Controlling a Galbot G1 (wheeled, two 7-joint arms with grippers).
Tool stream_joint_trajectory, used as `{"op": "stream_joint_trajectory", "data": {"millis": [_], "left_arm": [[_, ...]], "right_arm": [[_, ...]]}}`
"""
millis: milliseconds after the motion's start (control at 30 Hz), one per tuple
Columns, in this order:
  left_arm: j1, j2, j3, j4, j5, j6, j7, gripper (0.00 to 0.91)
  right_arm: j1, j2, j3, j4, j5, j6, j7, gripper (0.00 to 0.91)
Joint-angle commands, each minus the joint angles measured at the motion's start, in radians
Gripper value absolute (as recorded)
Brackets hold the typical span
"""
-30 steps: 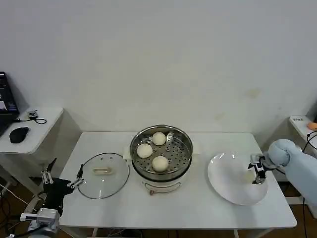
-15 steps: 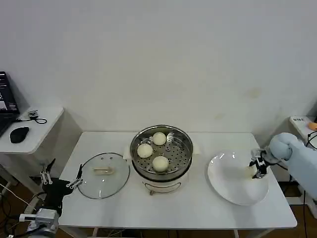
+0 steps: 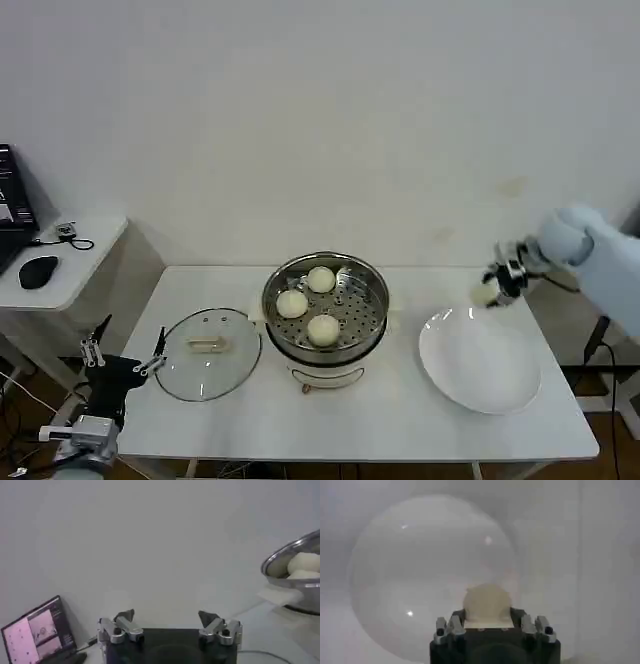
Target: Take steamed baozi put them in steamer then cover it.
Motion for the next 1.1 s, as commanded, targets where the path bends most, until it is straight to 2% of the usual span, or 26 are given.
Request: {"op": "stream_joint_trajectory", "data": {"millis": [33, 200, 233, 267, 367, 600, 767, 1100], "left_arm": [[-0.008, 0.001, -0.005, 0.011, -0.001, 0.0, 0.0, 0.907], [-0.011, 0.001, -0.01, 0.017, -0.001, -0.002, -0.001, 0.907], [-0.011, 0.001, -0.01, 0.018, -0.001, -0.002, -0.001, 0.907], [-0.011, 0.0, -0.01, 0.018, 0.0, -0.003, -0.001, 0.907], [-0.009, -0.003, -0.016, 0.019, -0.001, -0.004, -0.001, 0.907], [-0.007, -0.003, -0.026, 0.021, -0.006, -0.006, -0.001, 0.907], [-0.015, -0.005, -0.021, 0.025, -0.005, -0.006, -0.001, 0.907], [-0.023, -0.003, -0.018, 0.032, -0.006, -0.005, 0.0, 0.907]], "right_arm": [[0.411, 0.217, -0.316, 0.066, 0.311, -0.157, 0.074, 0.635], [0.433, 0.343, -0.368, 0.064, 0.439, -0.274, 0.149, 0.635], [0.432, 0.353, -0.372, 0.064, 0.439, -0.274, 0.152, 0.635], [0.426, 0.401, -0.378, 0.059, 0.484, -0.316, 0.18, 0.635], [0.4, 0.459, -0.383, 0.049, 0.529, -0.365, 0.22, 0.635], [0.306, 0.5, -0.435, 0.043, 0.626, -0.437, 0.286, 0.635], [0.245, 0.502, -0.445, 0.031, 0.608, -0.46, 0.302, 0.635], [0.199, 0.466, -0.447, 0.01, 0.529, -0.447, 0.28, 0.635]]}}
